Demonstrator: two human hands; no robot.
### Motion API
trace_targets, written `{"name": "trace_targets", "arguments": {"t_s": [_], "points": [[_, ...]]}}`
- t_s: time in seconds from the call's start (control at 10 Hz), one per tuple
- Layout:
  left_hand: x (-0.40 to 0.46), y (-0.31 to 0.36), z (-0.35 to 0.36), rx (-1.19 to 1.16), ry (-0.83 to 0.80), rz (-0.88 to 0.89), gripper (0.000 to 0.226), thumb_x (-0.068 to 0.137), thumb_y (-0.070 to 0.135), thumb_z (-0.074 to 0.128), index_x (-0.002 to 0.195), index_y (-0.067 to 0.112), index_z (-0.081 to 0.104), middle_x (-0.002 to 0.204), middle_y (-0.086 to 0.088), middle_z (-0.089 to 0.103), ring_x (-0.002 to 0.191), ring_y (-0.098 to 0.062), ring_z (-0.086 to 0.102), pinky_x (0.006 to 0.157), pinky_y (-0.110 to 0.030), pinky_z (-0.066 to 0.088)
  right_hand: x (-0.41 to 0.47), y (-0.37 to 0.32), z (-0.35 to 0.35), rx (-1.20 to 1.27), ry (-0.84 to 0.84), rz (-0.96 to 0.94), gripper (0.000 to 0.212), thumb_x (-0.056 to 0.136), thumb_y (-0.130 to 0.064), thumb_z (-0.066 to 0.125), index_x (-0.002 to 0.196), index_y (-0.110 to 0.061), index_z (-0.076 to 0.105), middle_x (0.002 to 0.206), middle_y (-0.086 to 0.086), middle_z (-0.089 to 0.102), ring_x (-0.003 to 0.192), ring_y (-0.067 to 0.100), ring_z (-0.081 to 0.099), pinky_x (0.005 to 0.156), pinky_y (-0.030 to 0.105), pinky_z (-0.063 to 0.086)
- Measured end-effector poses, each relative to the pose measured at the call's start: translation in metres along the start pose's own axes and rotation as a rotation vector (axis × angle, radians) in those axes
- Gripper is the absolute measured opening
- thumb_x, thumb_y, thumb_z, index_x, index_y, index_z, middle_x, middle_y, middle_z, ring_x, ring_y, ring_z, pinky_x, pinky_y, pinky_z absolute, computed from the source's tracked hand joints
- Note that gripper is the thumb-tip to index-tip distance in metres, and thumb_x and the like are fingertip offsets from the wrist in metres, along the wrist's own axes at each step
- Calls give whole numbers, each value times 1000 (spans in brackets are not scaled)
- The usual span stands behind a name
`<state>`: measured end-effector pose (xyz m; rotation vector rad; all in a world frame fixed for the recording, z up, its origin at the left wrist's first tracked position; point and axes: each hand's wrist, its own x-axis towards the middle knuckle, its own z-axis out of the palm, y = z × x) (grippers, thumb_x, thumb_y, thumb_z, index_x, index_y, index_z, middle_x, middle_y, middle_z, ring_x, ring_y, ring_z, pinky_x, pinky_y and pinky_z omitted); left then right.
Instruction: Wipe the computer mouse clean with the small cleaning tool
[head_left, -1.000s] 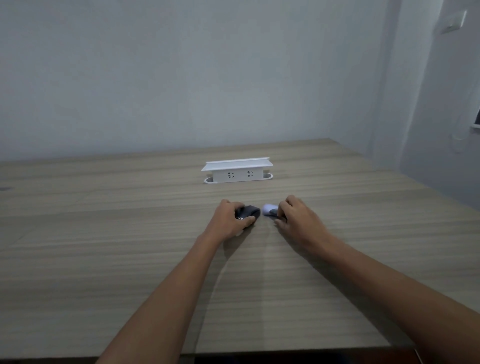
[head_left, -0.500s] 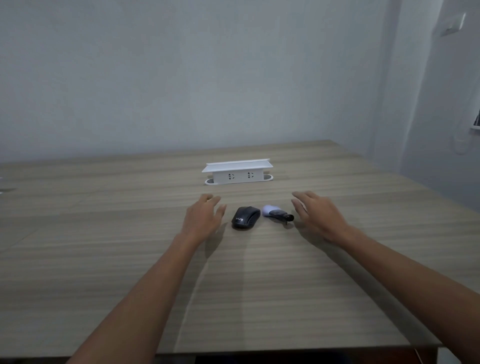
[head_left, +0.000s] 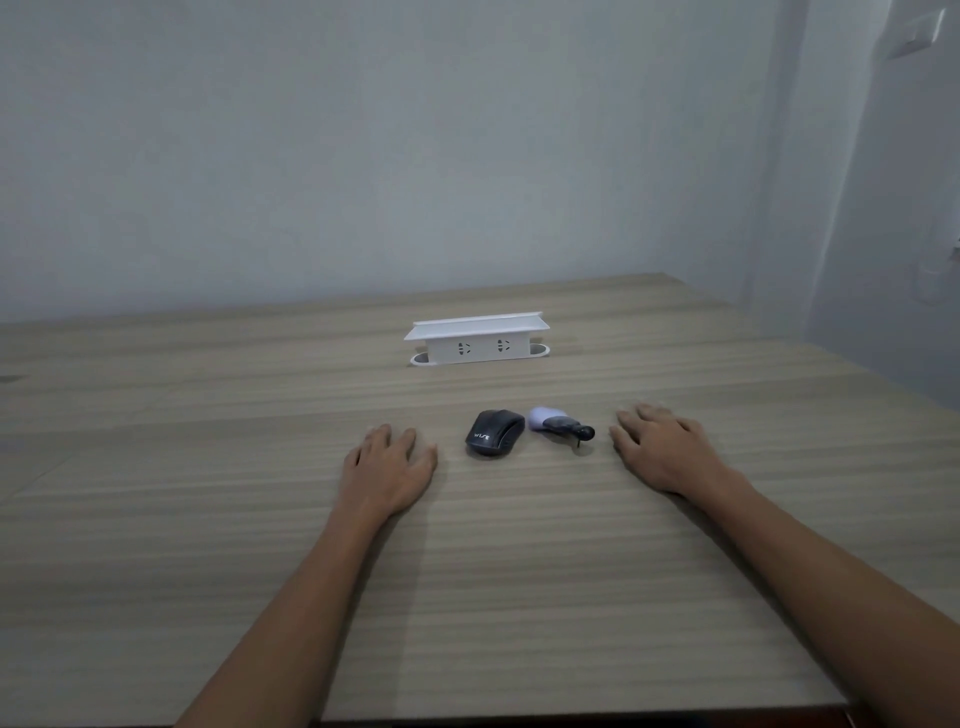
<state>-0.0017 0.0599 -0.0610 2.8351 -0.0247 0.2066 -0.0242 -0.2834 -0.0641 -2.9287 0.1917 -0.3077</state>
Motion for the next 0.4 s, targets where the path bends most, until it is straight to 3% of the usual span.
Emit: {"name": "trace_targets", "arguments": {"t_s": [0.3,0.4], "points": [[-3,0,-1,11,-12,2,65,94,63,28,150,30,35,163,-5,24,153,-23,14,122,-43,13,-7,-1,-6,22,-41,-1,54,102,-50,30,150,-28,42,165,6,28,153,23,20,120,41,17],[-4,2,-3,7,2,4,65,94,62,28,150,30,34,163,-5,23,153,-23,14,122,-43,13,-2,6,-16,134,28,-16,53,100,-45,46,144,-15,50,156,13,42,147,27,34,117,41,28]]}}
